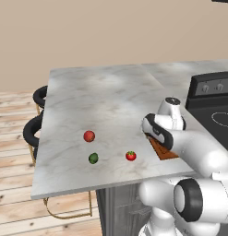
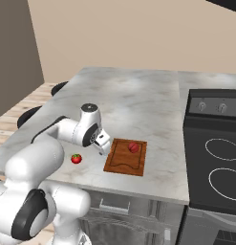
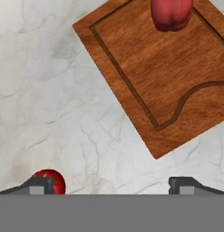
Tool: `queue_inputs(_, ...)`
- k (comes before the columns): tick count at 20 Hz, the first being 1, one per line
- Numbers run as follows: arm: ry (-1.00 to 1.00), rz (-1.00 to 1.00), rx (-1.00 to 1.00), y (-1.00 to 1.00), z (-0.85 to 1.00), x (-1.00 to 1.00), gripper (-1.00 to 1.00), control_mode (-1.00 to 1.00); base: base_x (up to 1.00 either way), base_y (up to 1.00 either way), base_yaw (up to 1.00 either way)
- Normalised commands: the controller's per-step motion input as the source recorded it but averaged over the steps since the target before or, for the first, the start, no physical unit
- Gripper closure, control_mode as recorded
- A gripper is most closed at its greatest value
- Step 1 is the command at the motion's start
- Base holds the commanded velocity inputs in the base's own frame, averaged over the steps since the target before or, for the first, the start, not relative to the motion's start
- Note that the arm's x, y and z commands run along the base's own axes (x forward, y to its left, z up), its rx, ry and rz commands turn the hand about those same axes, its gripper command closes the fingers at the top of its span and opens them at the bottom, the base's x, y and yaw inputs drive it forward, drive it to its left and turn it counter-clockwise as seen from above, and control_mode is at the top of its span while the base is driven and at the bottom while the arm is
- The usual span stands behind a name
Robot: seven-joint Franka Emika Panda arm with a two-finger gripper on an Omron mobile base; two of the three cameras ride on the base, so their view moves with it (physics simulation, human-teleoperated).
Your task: Place the avocado, onion, tomato, and bell pepper on the cutting board.
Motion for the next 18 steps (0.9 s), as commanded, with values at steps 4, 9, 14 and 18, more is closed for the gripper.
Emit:
queue_inputs(4,0.04,0.07,0.00,0.54,-0.07,-0.05,-1.00,-1.00,0.00,0.00,0.00)
queue_inputs(9,0.02,0.08,0.01,0.46,-0.23,0.00,-1.00,-1.00,0.00,0.00,0.00)
queue_inputs(14,0.00,0.09,0.04,0.36,-0.33,0.00,-1.00,-1.00,0.00,0.00,0.00)
queue_inputs(18,-0.01,0.03,0.02,0.19,-0.27,0.00,-1.00,-1.00,0.00,0.00,0.00)
